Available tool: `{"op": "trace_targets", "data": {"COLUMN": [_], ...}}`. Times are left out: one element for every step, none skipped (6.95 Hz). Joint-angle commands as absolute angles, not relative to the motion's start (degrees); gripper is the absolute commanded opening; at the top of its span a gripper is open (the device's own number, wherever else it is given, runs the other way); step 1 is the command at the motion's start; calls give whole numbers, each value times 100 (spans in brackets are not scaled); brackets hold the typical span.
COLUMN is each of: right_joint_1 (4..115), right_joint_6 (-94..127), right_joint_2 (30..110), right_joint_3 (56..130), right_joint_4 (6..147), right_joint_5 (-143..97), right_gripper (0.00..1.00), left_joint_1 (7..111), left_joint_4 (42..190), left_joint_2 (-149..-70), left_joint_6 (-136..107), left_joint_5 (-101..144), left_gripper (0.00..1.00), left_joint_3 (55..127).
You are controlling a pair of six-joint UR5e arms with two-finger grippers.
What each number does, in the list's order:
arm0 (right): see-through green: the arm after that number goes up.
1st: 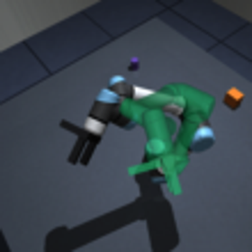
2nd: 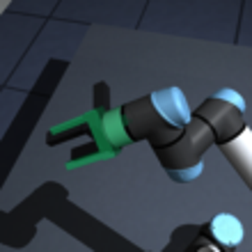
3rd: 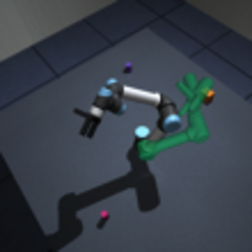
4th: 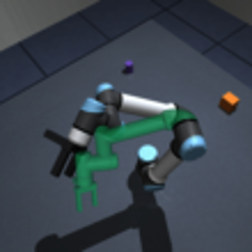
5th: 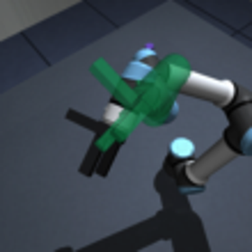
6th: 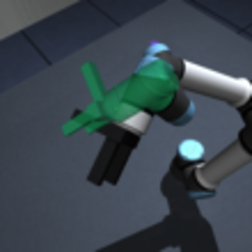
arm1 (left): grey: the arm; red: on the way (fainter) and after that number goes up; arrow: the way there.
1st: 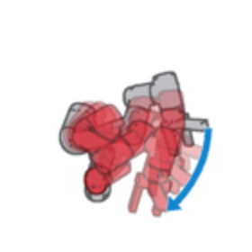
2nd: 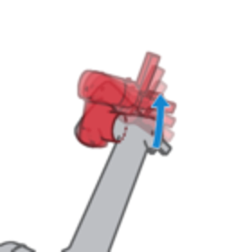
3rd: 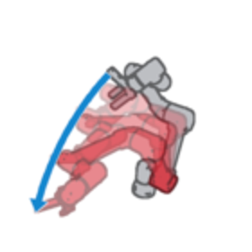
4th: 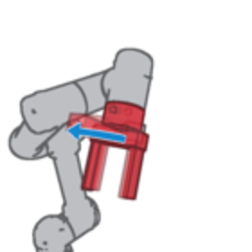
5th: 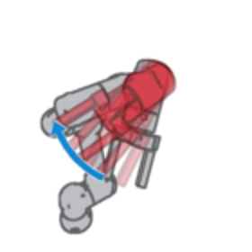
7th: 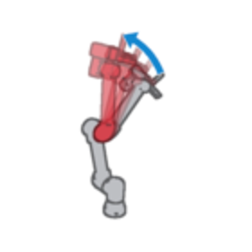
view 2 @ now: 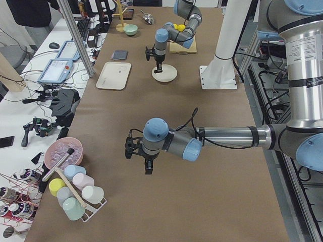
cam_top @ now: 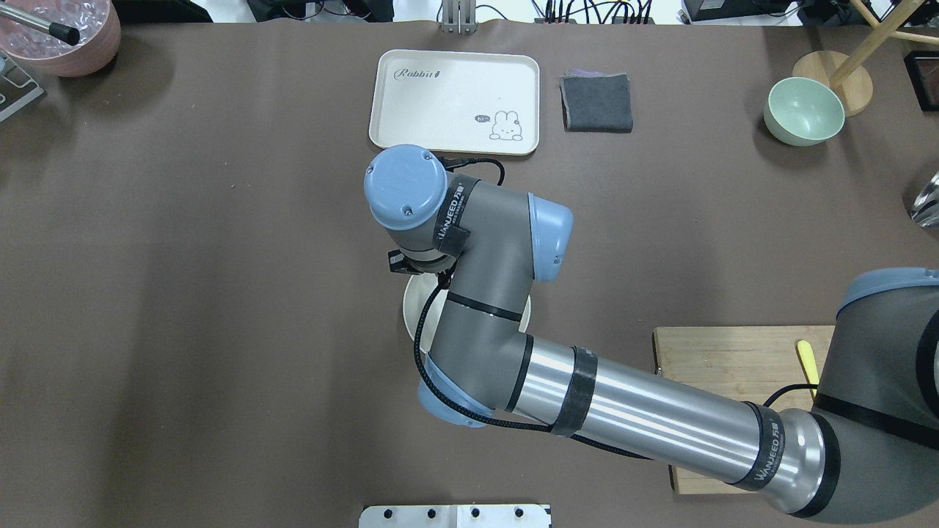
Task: Place red cherry on plate
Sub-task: 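Carry the cherries with the right gripper over the white plate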
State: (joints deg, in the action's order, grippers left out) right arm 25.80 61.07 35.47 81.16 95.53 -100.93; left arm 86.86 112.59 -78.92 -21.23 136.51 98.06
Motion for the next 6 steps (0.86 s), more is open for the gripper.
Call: {"op": "trace_targets", "data": {"right_joint_1": [2357,2303,2155,2101,2092,2092], "right_joint_6": [6082,6065,6117,6161,6231,6240], "right_joint_2": [4135,4627,4858,4756,4720,4659], "right_joint_3": [8680,9249,9507,9545,9571,9502], "right_joint_4": [9554,9554,9562,9737,9808,9791], "right_joint_5": [-10064,-10055,-9950,-9862,-9861,-9853], "right_gripper": [0,0,0,0,0,0], "left_joint_1": [8815,8824,8824,8824,8833,8859], "left_joint_4": [11259,11259,11267,11268,11268,11276], "left_joint_2": [-7744,-7708,-7708,-7708,-7708,-7708], "left_joint_6": [-2118,-2118,-2118,-2109,-2118,-2118], "left_joint_5": [13649,13641,13641,13641,13649,13649], "left_gripper": [98,98,98,98,98,98], "left_joint_3": [9800,9809,9826,9835,9861,9861]}}
